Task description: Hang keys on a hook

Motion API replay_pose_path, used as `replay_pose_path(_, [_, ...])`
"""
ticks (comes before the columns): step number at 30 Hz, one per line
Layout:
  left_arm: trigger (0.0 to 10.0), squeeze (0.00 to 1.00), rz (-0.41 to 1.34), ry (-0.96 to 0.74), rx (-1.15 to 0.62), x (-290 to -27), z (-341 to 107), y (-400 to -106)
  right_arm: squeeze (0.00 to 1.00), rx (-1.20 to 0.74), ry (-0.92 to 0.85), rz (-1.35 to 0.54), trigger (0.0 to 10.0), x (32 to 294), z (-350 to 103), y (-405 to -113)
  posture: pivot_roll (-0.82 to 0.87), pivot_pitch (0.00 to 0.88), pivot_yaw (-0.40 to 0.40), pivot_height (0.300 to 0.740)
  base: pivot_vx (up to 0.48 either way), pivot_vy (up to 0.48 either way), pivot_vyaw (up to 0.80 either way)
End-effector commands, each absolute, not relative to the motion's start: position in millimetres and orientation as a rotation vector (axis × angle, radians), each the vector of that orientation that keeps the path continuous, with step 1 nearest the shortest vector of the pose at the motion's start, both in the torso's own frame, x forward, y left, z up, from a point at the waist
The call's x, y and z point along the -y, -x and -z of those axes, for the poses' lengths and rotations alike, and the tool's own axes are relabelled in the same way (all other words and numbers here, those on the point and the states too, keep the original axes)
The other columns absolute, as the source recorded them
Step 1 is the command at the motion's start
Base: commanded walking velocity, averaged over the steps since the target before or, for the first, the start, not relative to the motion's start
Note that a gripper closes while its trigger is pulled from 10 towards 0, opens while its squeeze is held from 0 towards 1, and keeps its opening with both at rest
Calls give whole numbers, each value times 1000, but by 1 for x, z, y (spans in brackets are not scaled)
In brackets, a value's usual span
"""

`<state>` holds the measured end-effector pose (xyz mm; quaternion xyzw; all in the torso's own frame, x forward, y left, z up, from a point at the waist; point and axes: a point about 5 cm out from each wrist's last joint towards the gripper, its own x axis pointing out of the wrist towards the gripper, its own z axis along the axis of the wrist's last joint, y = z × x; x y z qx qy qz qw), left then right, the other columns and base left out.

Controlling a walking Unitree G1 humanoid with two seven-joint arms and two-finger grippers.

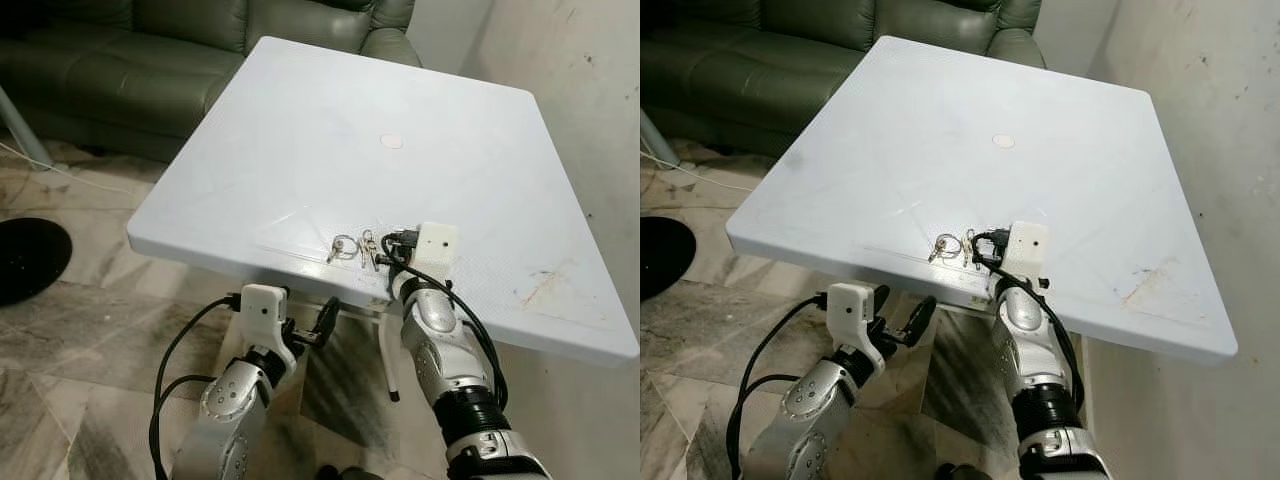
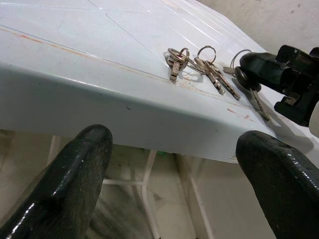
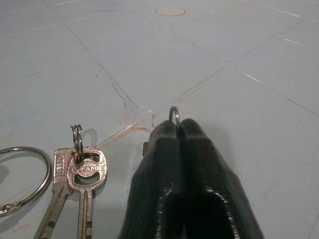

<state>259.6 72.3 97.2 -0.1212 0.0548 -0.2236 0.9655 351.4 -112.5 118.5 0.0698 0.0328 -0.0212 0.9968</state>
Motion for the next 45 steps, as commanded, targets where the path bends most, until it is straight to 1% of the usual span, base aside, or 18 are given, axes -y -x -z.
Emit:
replay_pose_path(1, [10000,0,474,308,-87,-54,-106,-261,0,-53,-138,51,0,115,-121,-353,48,163,-151,719,0,0,0])
replay_pose_path(7, [10000,0,471,306,-84,-54,-106,-262,0,-35,-148,46,0,115,-124,-353,53,146,-153,719,0,0,0])
replay_pose_path(12, [10000,0,466,293,-76,-54,-106,-264,0,-6,-143,54,0,120,-126,-351,50,132,-152,719,0,0,0])
replay_pose_path(13, [10000,0,464,291,-75,-55,-106,-265,0,30,-135,37,4902,122,-128,-349,50,129,-153,719,0,0,0])
replay_pose_path(14, [10000,0,463,291,-74,-55,-106,-265,0,49,-126,25,4902,123,-129,-349,50,129,-153,719,0,0,0])
replay_pose_path(15, [10000,0,460,289,-71,-55,-107,-266,0,62,-114,13,10000,124,-130,-348,49,127,-153,719,0,0,0])
replay_pose_path(16, [10000,0,457,287,-69,-55,-107,-266,0,67,-106,6,10000,124,-130,-347,48,125,-153,719,0,0,0])
replay_pose_path(19, [10000,0,444,285,-64,-57,-107,-270,0,208,-147,-104,10000,126,-142,-335,40,123,-151,719,0,0,0])
replay_pose_path(22, [10000,0,432,283,-56,-59,-109,-273,0,281,-161,-198,10000,126,-149,-326,35,122,-149,719,0,0,0])
replay_pose_path(23, [10000,0,428,285,-50,-61,-109,-275,0,314,-211,-225,10000,128,-152,-320,33,122,-148,719,0,0,0])
replay_pose_path(26, [10000,0,414,274,-39,-64,-110,-279,0,317,-236,-199,10000,135,-151,-317,26,121,-144,719,0,0,0])
replay_pose_path(28, [10000,0,381,267,-22,-71,-113,-287,0,353,-242,-190,10000,144,-153,-309,19,120,-139,719,0,0,0])
replay_pose_path(38, [10000,0,318,255,23,-88,-121,-303,0,375,-222,-144,10000,159,-160,-295,10,113,-125,719,0,0,0])
replay_pose_path(40, [10000,0,303,245,39,-94,-125,-311,0,375,-221,-117,10000,164,-162,-291,8,109,-118,719,0,0,0])
replay_pose_path(45, [10000,0,286,240,60,-101,-134,-324,0,361,-197,-69,10000,171,-164,-293,8,94,-108,719,0,0,0])
